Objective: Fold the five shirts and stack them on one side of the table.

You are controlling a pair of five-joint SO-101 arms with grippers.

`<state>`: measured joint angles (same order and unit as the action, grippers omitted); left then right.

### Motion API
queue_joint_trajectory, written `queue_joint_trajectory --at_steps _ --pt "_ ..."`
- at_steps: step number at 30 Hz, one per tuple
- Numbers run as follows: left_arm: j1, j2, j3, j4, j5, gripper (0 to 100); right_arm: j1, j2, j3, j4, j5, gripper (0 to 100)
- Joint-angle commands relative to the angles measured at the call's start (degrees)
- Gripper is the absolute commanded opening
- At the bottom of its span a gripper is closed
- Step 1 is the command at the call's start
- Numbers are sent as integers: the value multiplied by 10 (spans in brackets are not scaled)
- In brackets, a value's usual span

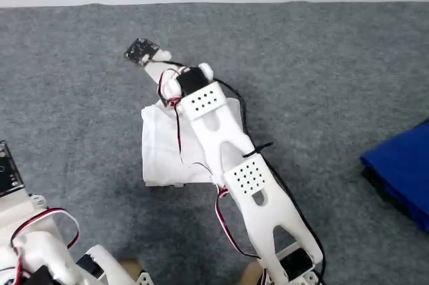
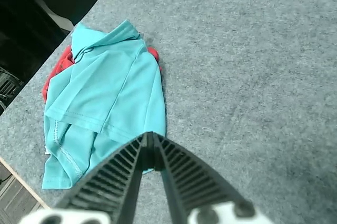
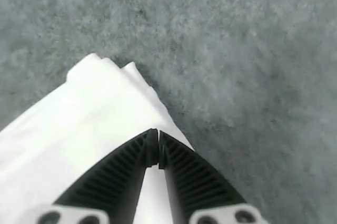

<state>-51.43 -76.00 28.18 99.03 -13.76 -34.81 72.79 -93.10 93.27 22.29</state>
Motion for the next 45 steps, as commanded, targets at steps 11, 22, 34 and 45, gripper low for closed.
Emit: queue_joint_trajectory --at_steps 11,22,34,45 --pt "-2 3 -1 5 -4 2 151 -87 -6 95 5 9" --pt "63 0 -1 6 -2 2 183 -11 106 40 5 9" --pt "65 -1 -1 8 -2 2 182 -57 -25 97 6 9" --pt "65 1 -1 6 -2 2 182 -291 220 96 5 9"
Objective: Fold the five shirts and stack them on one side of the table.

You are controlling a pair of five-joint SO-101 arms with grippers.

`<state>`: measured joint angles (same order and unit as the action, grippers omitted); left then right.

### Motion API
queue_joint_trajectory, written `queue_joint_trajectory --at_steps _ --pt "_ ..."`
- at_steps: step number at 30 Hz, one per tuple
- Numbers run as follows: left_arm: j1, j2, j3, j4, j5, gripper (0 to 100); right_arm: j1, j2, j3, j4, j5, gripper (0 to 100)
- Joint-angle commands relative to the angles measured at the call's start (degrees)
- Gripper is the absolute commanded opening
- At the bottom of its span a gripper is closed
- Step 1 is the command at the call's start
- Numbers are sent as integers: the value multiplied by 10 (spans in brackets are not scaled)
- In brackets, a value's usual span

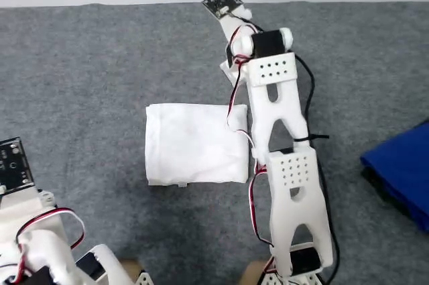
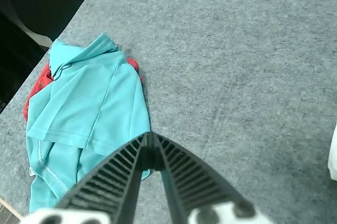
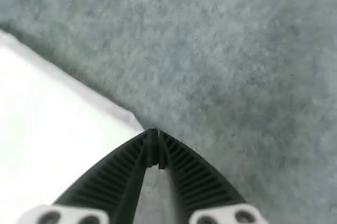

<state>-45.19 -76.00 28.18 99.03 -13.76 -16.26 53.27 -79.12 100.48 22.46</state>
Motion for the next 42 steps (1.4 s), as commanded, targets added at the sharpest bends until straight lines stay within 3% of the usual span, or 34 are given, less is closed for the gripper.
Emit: queue_joint_trajectory --at_steps 1,10,20,36,42 --pt "3 2 -1 6 -2 2 -3 -118 122 24 4 9" --pt "4 2 7 5 -1 2 -3 -162 371 -22 2 9" --pt "4 -2 31 5 -1 2 0 -39 399 -139 3 9" --pt "4 1 36 4 -1 2 -12 -239 399 0 -3 9" --pt "4 -1 36 -7 -1 2 -21 -268 436 22 -109 9"
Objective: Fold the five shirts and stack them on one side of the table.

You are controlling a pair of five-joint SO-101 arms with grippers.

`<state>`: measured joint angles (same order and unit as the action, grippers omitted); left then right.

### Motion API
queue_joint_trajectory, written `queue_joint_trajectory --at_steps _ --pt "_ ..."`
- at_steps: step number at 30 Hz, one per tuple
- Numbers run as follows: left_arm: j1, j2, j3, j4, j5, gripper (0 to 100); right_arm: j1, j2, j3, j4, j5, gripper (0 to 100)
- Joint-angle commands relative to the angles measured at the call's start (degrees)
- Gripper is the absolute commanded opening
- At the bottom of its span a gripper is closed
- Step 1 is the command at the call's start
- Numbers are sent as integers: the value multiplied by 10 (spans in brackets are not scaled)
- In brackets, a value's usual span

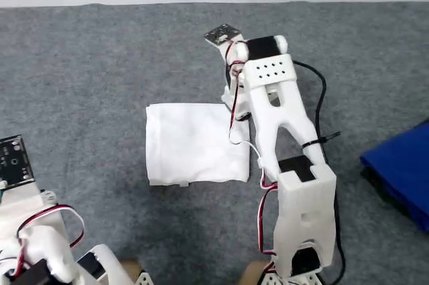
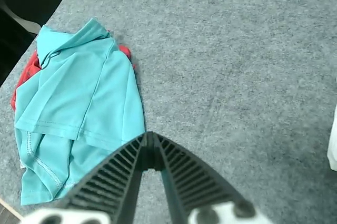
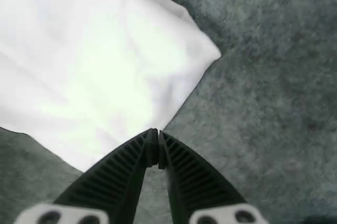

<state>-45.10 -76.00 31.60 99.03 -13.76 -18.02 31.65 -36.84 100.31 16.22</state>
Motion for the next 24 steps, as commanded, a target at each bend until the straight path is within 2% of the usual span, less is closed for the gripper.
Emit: queue_joint_trajectory --at_steps 1,9,15,24 --pt "3 -1 1 -7 -1 2 -4 -58 29 24 -61 9" --pt "3 -1 2 -7 -1 2 -7 -145 167 4 -139 13" --pt "3 -2 38 -7 -4 2 -12 -148 232 -71 -143 177" --pt "3 -2 58 -8 -4 2 -80 -135 258 -179 -141 206"
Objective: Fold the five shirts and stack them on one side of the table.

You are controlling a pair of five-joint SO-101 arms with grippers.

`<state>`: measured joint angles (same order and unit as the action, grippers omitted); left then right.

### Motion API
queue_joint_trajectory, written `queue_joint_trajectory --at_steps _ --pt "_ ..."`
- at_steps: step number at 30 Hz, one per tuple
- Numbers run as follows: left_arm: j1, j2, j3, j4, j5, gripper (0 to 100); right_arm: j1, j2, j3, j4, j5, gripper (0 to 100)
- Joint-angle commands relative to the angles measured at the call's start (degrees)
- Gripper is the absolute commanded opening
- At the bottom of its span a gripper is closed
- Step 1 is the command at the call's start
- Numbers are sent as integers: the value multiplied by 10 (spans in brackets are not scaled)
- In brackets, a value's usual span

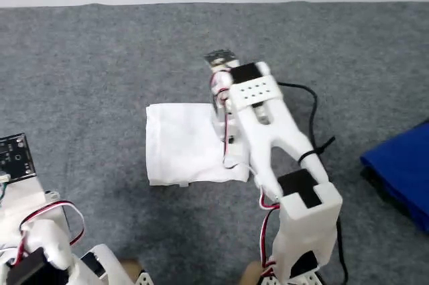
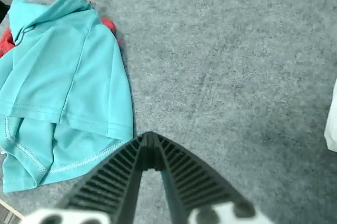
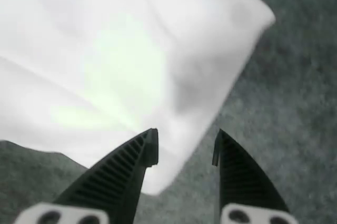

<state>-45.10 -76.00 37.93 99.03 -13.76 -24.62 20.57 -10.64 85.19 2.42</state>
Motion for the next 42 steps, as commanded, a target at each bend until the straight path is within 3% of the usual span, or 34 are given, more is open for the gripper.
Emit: queue_joint_trajectory --at_steps 1,23,26,30,36,42 --pt "3 -2 -6 -8 -5 2 -15 -15 -4 -35 -4 225" --pt "3 -2 -6 -8 -5 2 13 145 -12 -75 -13 243" --pt "3 -2 -6 -8 -5 2 12 162 -32 -71 -12 174" --pt "3 -2 -6 -8 -5 2 15 163 -65 -46 -9 2" --pt "3 -2 -7 -7 -5 2 47 162 -132 2 -6 10" --pt "3 -2 -7 -7 -5 2 94 170 -214 5 132 10"
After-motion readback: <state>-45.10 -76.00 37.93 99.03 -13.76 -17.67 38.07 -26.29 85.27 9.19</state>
